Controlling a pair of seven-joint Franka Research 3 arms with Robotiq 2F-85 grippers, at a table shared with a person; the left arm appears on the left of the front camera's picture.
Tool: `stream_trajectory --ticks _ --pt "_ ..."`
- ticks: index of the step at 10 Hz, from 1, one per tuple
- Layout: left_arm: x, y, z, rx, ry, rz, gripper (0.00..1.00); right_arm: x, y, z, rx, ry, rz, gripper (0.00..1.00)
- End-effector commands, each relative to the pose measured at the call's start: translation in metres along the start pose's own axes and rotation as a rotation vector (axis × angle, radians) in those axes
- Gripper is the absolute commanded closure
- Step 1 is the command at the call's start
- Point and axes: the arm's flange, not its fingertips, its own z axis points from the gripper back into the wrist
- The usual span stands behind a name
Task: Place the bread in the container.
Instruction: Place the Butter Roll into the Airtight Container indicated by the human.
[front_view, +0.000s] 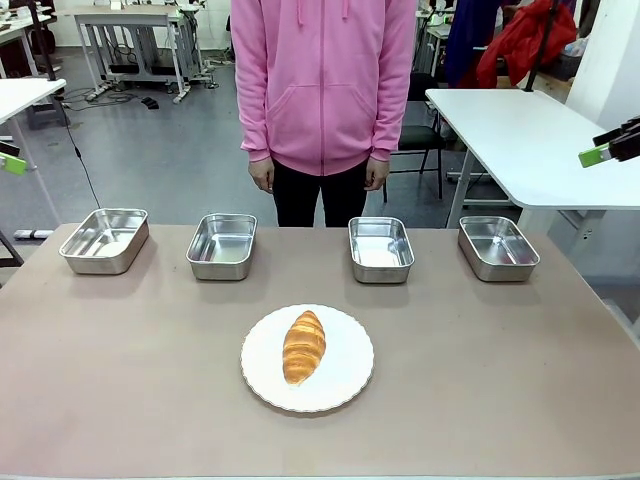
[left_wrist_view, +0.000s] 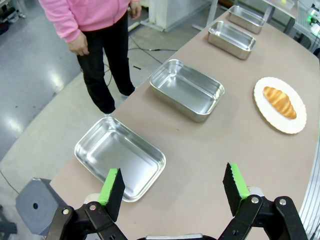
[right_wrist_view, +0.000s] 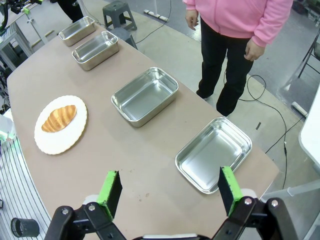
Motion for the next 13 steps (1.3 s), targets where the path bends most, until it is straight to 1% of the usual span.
stream_trajectory --ticks 1,13 --pt "0.0008 -0.0005 0.0000 0.001 0.002 -0.004 0.00 0.0008 -0.0004 -0.0005 0.005 -0.012 0.003 0.00" --pt "0.0008 -0.0005 0.0000 0.001 0.002 -0.004 0.00 0.0008 -0.0004 -0.0005 0.005 -0.012 0.003 0.00"
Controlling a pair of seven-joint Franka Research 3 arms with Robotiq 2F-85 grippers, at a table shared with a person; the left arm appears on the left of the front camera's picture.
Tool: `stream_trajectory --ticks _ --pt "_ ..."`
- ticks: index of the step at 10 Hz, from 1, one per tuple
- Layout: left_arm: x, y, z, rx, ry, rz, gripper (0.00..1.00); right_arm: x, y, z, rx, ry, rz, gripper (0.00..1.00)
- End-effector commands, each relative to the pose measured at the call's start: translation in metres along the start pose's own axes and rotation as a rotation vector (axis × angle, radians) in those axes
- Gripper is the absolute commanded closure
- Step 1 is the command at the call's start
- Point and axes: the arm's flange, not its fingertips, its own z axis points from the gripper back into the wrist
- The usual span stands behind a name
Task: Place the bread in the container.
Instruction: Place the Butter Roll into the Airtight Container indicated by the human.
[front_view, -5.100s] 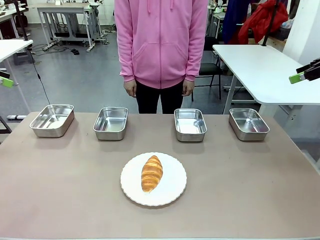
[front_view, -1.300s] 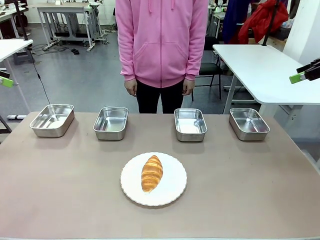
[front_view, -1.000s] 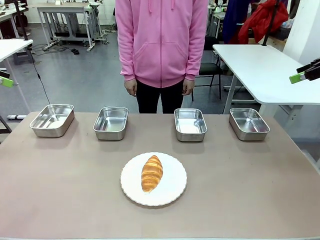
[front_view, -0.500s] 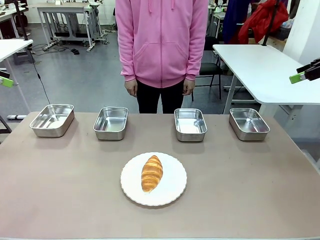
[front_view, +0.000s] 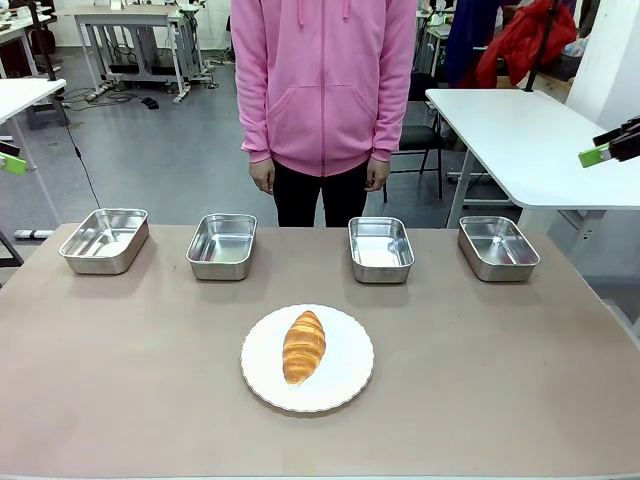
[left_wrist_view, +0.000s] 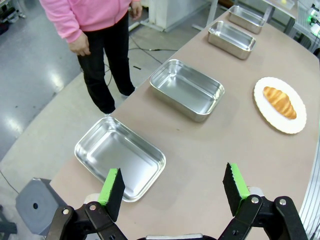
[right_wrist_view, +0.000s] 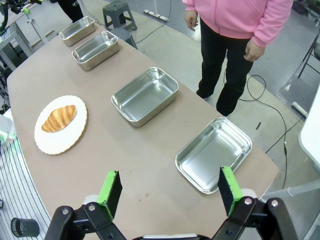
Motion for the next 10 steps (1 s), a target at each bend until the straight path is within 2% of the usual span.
stream_trajectory --ticks 1,10 --pt "0.0008 -0.0005 0.0000 0.001 0.002 -0.004 0.00 0.0008 -0.0004 -0.0005 0.005 -0.012 0.003 0.00" --pt "0.0008 -0.0005 0.0000 0.001 0.002 -0.004 0.00 0.0008 -0.0004 -0.0005 0.005 -0.012 0.003 0.00"
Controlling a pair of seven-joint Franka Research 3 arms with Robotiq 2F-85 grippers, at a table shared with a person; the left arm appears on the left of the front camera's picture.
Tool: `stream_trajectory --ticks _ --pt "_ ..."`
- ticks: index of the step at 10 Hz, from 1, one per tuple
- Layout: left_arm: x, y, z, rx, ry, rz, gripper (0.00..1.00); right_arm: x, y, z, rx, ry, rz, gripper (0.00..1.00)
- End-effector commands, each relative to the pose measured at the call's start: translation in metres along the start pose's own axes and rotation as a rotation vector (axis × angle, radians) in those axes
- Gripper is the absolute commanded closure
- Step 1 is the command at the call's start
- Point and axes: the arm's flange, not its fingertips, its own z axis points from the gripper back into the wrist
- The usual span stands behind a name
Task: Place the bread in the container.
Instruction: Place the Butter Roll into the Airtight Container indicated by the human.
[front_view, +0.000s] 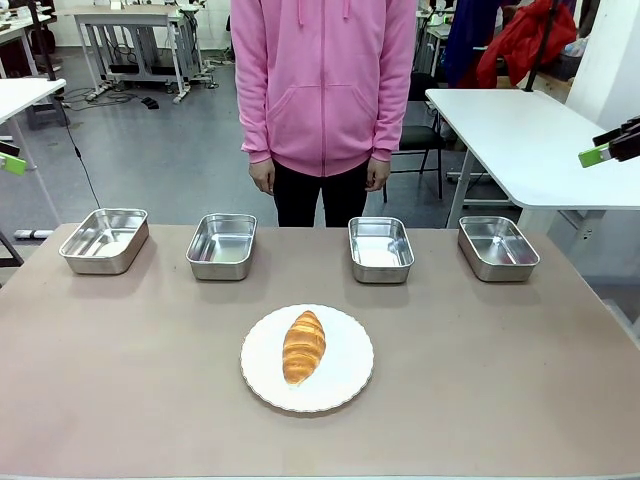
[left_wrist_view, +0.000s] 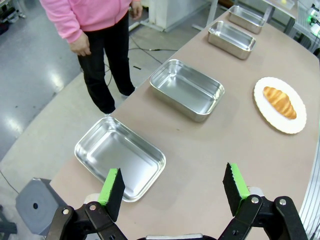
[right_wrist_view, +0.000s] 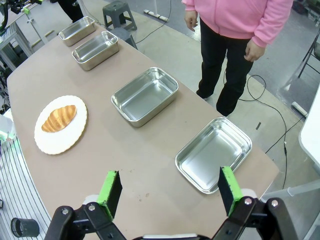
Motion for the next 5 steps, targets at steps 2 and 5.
stream_trajectory --ticks 2,5 --pt "0.0008 -0.0005 0.0000 0.001 0.002 -0.004 0.00 0.0008 -0.0004 -0.0005 0.005 -0.012 0.003 0.00" --pt "0.0008 -0.0005 0.0000 0.001 0.002 -0.004 0.00 0.0008 -0.0004 -0.0005 0.005 -0.012 0.003 0.00"
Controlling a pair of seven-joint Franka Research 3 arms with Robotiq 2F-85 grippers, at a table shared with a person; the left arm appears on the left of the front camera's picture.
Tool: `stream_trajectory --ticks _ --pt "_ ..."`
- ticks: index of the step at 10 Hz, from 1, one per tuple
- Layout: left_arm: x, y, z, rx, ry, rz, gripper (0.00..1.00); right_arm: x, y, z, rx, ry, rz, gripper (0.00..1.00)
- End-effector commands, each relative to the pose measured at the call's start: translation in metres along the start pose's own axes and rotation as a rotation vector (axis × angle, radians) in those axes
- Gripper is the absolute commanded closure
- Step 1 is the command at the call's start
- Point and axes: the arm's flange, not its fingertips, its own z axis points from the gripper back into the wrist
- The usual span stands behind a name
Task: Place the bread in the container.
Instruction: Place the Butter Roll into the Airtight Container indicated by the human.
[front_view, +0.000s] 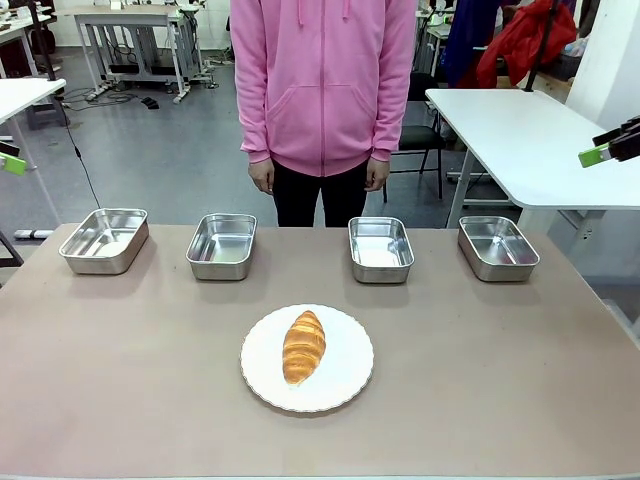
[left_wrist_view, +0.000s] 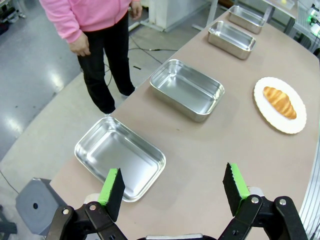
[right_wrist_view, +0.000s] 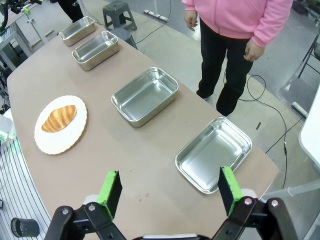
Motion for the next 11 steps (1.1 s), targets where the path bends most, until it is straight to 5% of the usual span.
stream_trajectory --ticks 1,11 --pt "0.0008 -0.0005 0.0000 0.001 0.002 -0.004 0.00 0.0008 -0.0004 -0.0005 0.005 -0.012 0.003 0.00" --pt "0.0008 -0.0005 0.0000 0.001 0.002 -0.004 0.00 0.0008 -0.0004 -0.0005 0.005 -0.012 0.003 0.00"
